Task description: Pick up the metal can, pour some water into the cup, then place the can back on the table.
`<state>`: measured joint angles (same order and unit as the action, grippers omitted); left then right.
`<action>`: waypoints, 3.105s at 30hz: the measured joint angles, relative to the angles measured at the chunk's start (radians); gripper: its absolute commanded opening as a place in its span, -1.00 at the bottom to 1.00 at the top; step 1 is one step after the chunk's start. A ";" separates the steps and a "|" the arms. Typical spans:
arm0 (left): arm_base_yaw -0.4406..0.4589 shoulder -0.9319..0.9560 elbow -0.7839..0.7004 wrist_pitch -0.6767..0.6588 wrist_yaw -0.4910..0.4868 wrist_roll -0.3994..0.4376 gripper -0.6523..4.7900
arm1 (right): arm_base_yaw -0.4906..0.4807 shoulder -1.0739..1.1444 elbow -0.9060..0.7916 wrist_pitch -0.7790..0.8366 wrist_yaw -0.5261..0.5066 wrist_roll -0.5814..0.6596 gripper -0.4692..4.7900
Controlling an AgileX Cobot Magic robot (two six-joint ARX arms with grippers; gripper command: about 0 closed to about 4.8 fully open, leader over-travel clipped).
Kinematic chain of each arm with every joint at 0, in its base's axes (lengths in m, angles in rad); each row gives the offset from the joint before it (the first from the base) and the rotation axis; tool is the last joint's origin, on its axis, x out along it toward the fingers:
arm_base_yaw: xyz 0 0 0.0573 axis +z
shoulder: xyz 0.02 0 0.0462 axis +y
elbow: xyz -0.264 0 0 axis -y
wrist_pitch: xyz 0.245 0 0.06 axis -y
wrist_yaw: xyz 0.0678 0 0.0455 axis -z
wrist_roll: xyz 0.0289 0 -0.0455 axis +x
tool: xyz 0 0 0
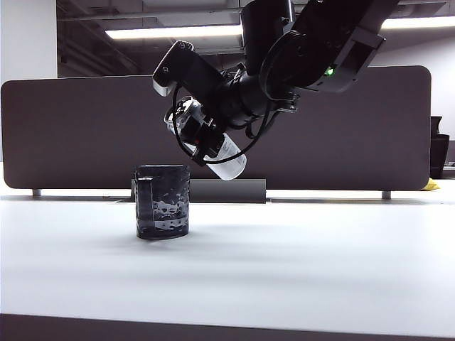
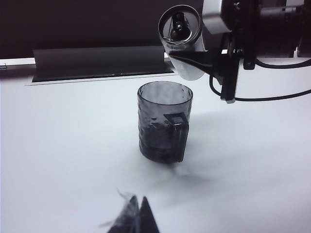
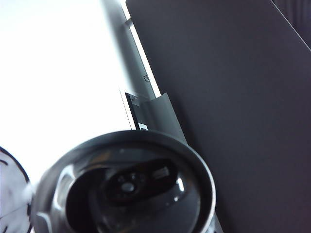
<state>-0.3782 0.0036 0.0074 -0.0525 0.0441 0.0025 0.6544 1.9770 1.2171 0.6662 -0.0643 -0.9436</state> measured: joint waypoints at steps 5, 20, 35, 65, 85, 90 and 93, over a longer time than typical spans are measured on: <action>0.000 0.000 0.000 0.000 0.000 0.000 -0.78 | 0.000 0.000 0.000 0.000 0.000 -0.023 0.10; 0.000 0.000 0.000 0.000 0.000 0.000 -0.78 | 0.000 0.000 0.000 0.000 0.000 -0.053 0.10; 0.000 0.000 0.000 0.000 0.000 0.000 -0.78 | 0.010 0.000 0.000 0.000 0.001 -0.069 0.10; 0.000 -0.001 0.000 0.000 0.000 0.000 -0.78 | 0.031 0.000 0.000 0.000 0.014 -0.203 0.10; 0.000 -0.001 0.000 0.000 0.000 0.000 -0.78 | 0.037 0.000 0.000 -0.003 0.019 -0.260 0.10; 0.000 -0.001 0.000 0.000 0.000 0.000 -0.78 | 0.037 0.000 0.000 -0.003 0.039 -0.280 0.10; 0.000 -0.001 0.000 0.000 0.000 0.000 -0.78 | 0.037 0.000 0.000 -0.004 0.042 -0.282 0.10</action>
<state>-0.3782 0.0029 0.0078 -0.0525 0.0441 0.0025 0.6918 1.9770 1.2171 0.6624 -0.0219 -1.2251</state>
